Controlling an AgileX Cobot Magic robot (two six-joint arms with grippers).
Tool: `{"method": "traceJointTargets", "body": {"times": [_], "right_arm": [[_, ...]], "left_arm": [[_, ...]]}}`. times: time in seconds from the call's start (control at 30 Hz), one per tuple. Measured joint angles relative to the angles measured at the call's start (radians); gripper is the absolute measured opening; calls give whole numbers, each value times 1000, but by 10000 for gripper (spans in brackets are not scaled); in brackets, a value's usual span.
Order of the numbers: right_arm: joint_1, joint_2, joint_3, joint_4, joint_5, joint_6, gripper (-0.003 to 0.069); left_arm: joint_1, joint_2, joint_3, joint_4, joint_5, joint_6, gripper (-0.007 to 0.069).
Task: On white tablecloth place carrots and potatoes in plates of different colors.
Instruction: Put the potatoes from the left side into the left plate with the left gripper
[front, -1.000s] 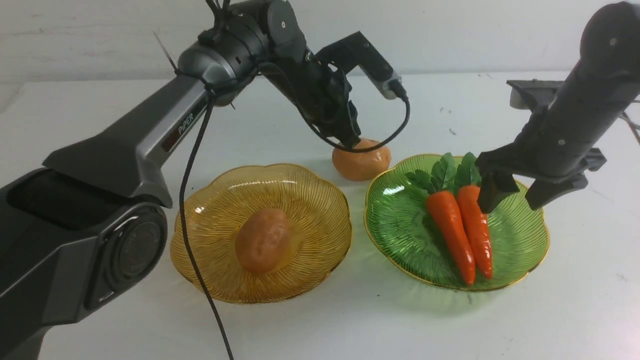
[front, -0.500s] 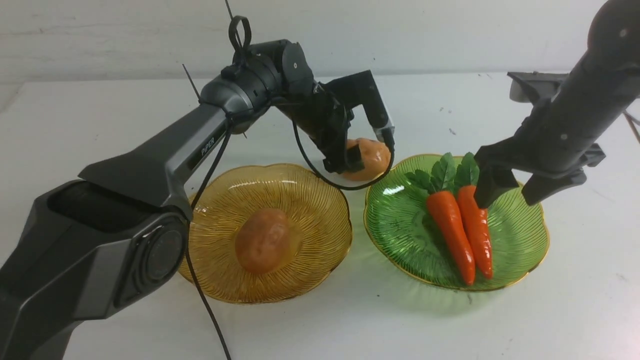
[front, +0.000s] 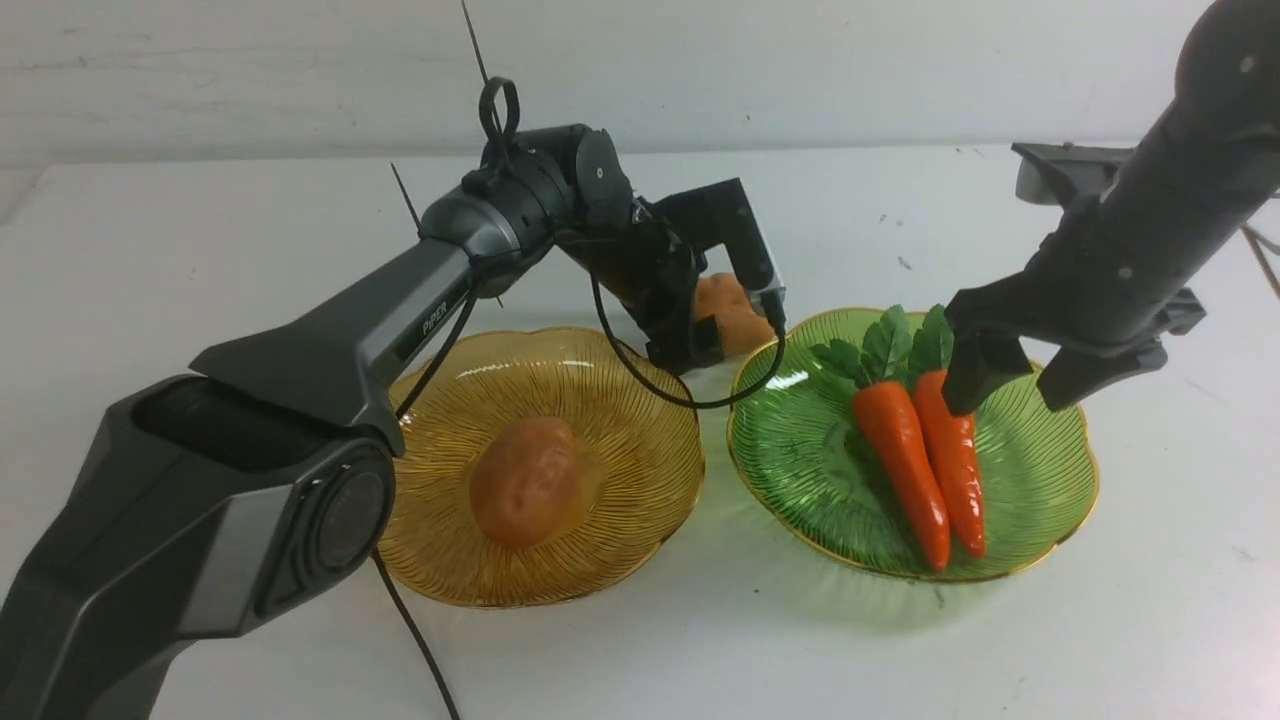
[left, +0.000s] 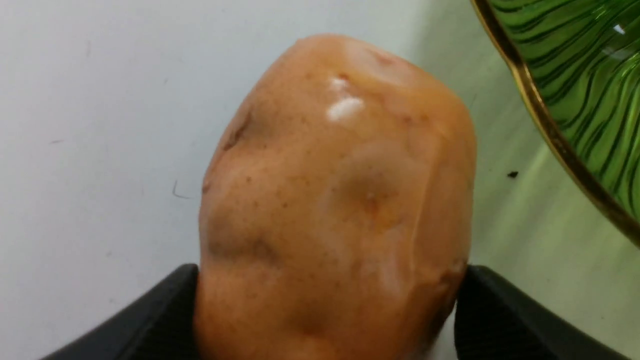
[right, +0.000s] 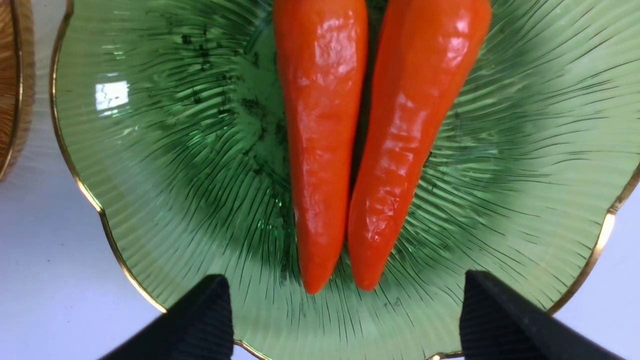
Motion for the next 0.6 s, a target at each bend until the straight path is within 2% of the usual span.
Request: {"method": "traceJointTargets", "body": {"times": [0.13, 0.23, 0.27, 0.4, 0.53, 0.6], "right_arm": [[0, 0, 0, 13, 0, 0, 554], [0, 0, 0, 14, 0, 0, 554], [0, 0, 0, 14, 0, 0, 554], [0, 0, 0, 14, 0, -1, 554], [0, 0, 0, 31, 0, -1, 554], [0, -2, 0, 49, 0, -10, 554]], "left_arm": [[0, 8, 0, 0, -1, -7, 554], [0, 8, 0, 2, -13, -59, 424], [0, 8, 0, 4, -18, -79, 403], [0, -9, -2, 21, -17, -162, 396], [0, -106, -47, 56, 51, -373, 396], [0, -210, -66, 135, 158, -533, 396]]}}
